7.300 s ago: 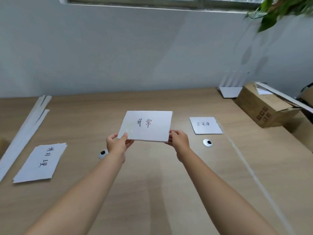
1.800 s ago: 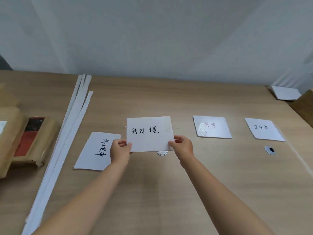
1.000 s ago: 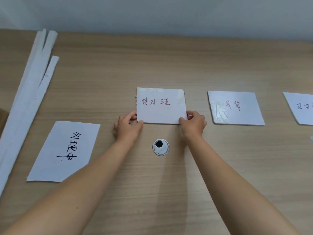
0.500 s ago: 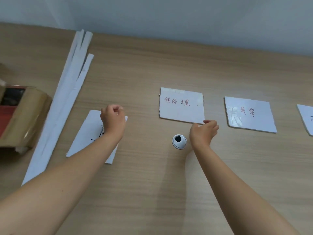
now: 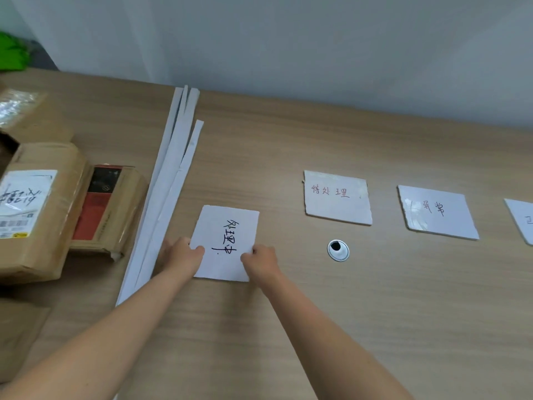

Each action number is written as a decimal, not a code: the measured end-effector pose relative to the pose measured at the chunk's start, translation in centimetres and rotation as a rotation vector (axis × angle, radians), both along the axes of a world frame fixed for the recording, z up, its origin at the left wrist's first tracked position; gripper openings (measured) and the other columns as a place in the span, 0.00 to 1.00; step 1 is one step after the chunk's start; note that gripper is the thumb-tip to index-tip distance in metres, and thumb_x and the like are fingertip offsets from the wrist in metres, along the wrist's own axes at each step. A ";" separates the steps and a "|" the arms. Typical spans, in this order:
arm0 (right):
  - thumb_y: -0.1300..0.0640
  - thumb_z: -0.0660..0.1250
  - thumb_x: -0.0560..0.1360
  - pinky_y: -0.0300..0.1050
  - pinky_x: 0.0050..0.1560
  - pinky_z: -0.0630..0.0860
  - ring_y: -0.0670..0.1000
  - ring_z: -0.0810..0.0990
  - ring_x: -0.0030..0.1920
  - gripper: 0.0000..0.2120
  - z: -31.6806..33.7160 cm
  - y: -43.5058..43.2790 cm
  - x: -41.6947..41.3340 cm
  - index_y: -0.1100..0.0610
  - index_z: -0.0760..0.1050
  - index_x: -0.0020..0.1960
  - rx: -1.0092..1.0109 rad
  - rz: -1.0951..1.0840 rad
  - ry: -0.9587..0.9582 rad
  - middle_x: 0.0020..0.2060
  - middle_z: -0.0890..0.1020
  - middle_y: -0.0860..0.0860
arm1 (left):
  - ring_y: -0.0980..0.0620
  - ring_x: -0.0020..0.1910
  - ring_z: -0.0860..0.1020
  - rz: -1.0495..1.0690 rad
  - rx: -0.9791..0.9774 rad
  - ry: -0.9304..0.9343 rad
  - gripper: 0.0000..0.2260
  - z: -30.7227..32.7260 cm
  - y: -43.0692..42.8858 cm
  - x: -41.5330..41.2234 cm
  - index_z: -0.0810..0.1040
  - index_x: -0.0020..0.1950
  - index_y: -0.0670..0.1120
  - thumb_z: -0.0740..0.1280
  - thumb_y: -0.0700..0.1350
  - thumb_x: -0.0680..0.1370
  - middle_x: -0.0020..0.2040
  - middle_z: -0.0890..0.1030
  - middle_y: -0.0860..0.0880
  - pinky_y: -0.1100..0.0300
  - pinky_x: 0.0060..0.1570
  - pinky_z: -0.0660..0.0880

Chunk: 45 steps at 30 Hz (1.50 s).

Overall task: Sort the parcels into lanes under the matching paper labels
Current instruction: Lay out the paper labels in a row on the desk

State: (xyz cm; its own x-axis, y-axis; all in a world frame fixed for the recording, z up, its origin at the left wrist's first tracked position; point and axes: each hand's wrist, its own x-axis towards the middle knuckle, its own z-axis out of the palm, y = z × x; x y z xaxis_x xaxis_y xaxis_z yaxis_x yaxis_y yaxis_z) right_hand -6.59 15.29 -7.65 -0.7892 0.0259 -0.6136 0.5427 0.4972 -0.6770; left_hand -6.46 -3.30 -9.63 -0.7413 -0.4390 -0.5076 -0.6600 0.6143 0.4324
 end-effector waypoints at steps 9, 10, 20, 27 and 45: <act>0.55 0.68 0.73 0.50 0.58 0.78 0.54 0.79 0.49 0.18 1.3 2.0 -1.8 0.50 0.77 0.62 -0.106 -0.178 0.049 0.64 0.72 0.57 | 0.48 0.37 0.75 0.484 0.601 0.245 0.10 1.6 -0.2 1.9 0.79 0.45 0.38 0.69 0.45 0.79 0.43 0.80 0.43 0.59 0.38 0.72; 0.53 0.69 0.74 0.50 0.58 0.78 0.54 0.78 0.50 0.19 1.4 2.4 -2.0 0.52 0.75 0.64 -0.086 -0.198 0.050 0.64 0.71 0.56 | 0.50 0.36 0.74 0.561 0.674 0.257 0.08 1.9 -0.2 1.7 0.78 0.45 0.39 0.69 0.43 0.80 0.42 0.79 0.43 0.59 0.38 0.74; 0.63 0.66 0.79 0.41 0.47 0.82 0.51 0.84 0.42 0.03 1.8 3.2 -2.1 0.59 0.78 0.49 -0.391 -0.261 0.037 0.46 0.84 0.57 | 0.53 0.39 0.76 0.666 1.154 0.260 0.04 0.9 4.3 -0.5 0.77 0.45 0.41 0.68 0.38 0.79 0.43 0.79 0.47 0.60 0.41 0.80; 0.65 0.62 0.79 0.47 0.46 0.83 0.55 0.83 0.42 0.07 -0.3 5.1 -6.9 0.62 0.77 0.54 -0.218 -0.317 0.074 0.48 0.83 0.59 | 0.52 0.47 0.81 0.637 1.019 0.389 0.12 -0.8 1.1 -4.3 0.75 0.60 0.41 0.70 0.41 0.78 0.54 0.81 0.44 0.60 0.46 0.79; 0.62 0.66 0.78 0.26 0.41 0.72 0.43 0.75 0.43 0.16 -3.9 5.7 -12.7 0.55 0.76 0.64 -0.114 -0.224 0.317 0.53 0.75 0.52 | 0.59 0.49 0.82 0.493 0.479 0.739 0.11 -4.9 3.0 -10.0 0.82 0.57 0.42 0.72 0.41 0.76 0.58 0.81 0.43 0.75 0.45 0.75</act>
State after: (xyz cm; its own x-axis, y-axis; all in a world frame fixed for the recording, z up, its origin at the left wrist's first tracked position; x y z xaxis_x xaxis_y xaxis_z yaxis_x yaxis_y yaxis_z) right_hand -19.25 20.99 -11.51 -0.9225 0.1643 -0.3492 0.3841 0.3023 -0.8724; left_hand -16.46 -0.32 -14.57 -0.7323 -0.6517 -0.1975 -0.2604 0.0000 0.9655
